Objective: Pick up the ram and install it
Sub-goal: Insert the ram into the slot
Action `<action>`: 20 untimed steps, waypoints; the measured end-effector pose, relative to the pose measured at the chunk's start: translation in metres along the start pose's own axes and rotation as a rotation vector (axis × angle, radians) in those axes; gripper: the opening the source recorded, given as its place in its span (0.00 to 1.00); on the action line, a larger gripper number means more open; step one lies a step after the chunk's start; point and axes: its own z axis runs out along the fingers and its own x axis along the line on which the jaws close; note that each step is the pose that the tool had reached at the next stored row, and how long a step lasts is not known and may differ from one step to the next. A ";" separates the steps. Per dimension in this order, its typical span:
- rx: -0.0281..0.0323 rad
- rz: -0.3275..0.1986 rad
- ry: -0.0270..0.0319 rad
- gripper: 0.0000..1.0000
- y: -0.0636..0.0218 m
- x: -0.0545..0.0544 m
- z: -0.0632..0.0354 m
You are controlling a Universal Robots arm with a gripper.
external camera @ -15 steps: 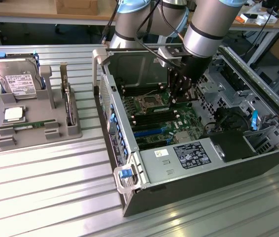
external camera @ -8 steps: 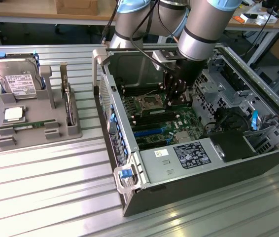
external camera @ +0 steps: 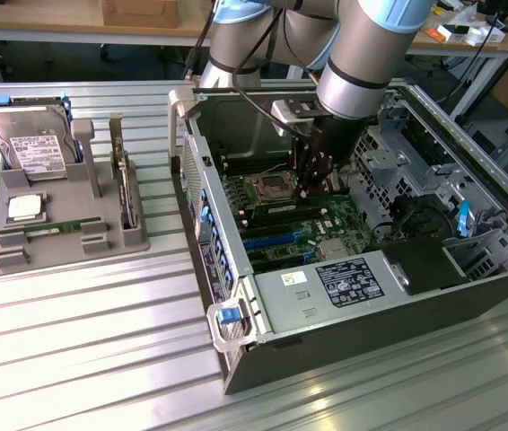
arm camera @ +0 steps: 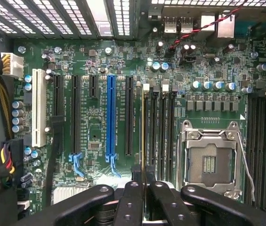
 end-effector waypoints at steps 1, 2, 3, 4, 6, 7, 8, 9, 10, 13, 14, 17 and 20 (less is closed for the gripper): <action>0.0000 0.000 0.0000 0.12 0.0010 0.000 0.0030; 0.0000 0.000 0.0000 0.12 0.0014 0.000 0.0042; -0.0001 0.000 0.0002 0.12 0.0015 0.000 0.0050; -0.0001 0.000 0.0004 0.12 0.0015 0.000 0.0050; 0.0000 0.002 -0.0001 0.12 -0.0001 0.000 0.0051; 0.0001 0.005 -0.0003 0.12 -0.0037 0.000 0.0047; 0.0000 0.008 -0.0003 0.12 -0.0048 0.000 0.0036; 0.0001 0.010 -0.0006 0.12 -0.0049 0.000 0.0033; 0.0001 0.011 -0.0006 0.12 -0.0049 0.000 0.0033; 0.0001 0.047 -0.0016 0.12 -0.0048 0.000 0.0057; 0.0000 0.047 -0.0010 0.12 -0.0048 0.000 0.0067; -0.0001 0.048 -0.0009 0.12 -0.0050 -0.003 0.0085; -0.0001 0.048 -0.0010 0.12 -0.0025 -0.004 0.0098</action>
